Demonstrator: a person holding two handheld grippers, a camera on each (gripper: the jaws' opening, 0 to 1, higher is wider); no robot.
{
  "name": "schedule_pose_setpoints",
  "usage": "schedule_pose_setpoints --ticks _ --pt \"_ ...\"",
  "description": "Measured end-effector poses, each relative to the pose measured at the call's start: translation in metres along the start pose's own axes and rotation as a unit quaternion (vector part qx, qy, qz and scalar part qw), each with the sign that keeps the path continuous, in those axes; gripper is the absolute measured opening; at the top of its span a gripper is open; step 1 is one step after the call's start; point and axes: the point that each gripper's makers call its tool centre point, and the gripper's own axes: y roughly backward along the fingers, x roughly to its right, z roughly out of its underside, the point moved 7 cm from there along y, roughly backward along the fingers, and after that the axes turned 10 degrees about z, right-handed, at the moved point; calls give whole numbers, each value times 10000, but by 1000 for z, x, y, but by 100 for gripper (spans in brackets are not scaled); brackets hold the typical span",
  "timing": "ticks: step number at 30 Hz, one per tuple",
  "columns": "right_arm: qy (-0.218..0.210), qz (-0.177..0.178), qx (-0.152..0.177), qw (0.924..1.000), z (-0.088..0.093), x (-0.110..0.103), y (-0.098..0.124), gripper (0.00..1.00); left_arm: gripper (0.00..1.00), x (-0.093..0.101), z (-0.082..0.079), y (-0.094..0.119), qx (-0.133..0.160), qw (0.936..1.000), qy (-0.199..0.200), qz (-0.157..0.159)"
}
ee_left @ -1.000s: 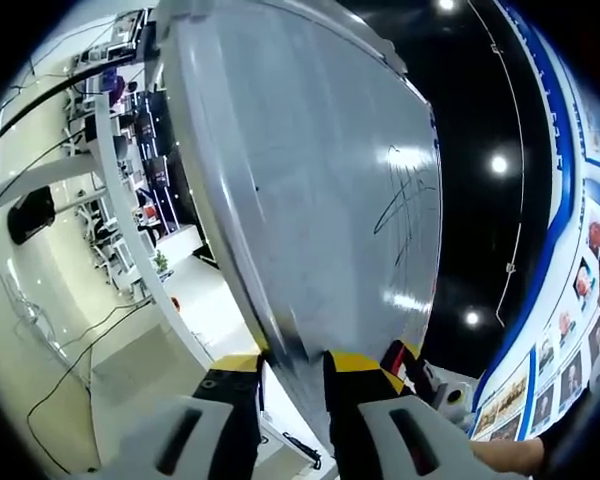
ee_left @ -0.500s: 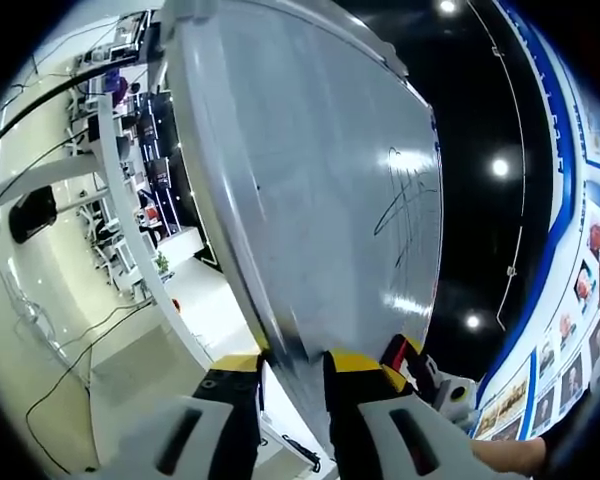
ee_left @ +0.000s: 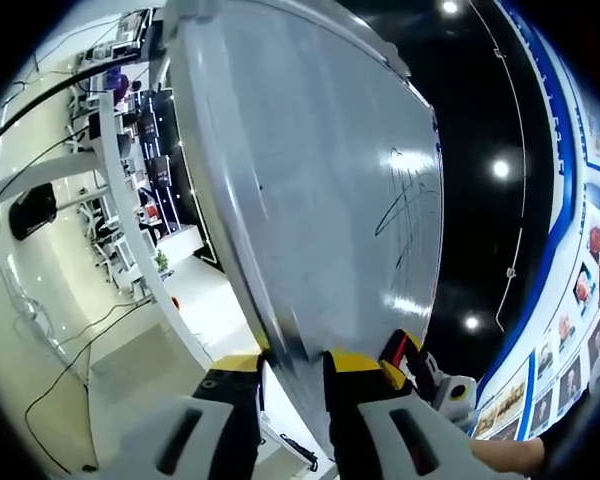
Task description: Wipe the writing off the whiteboard with the eraser
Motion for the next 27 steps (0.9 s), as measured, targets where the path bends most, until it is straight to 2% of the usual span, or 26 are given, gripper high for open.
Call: schedule_pose_setpoints --ticks 4,6,8,14,17,19,21,23,25,27 --pt "33 -17 -61 10000 -2 0 2 39 26 0 0 1 -57 10000 55 51" --pt "15 3 -165 9999 -2 2 3 44 26 0 0 0 -83 9999 54 41" --pt "-334 307 -403 9982 2 9 7 49 26 0 0 1 -53 9999 84 34" --pt "-561 192 -734 9955 1 8 13 55 26 0 0 0 -29 9999 100 28" --pt "-746 110 -945 9927 -3 5 15 56 26 1 0 1 -45 9999 114 8" --pt "-859 166 -1341 9871 -3 3 18 55 26 0 -1 1 -50 9999 103 -4" --pt "-897 95 -1507 9845 -8 0 17 56 26 0 0 1 -24 9999 118 -5" --pt "-908 -8 -1645 9822 -10 -5 18 52 26 0 0 1 -8 10000 97 3" --pt "-831 55 -1795 9802 -9 -4 20 49 26 1 0 1 -31 10000 92 11" --pt "-996 50 -1798 9786 -8 -4 21 49 25 1 0 2 -48 10000 75 -4"
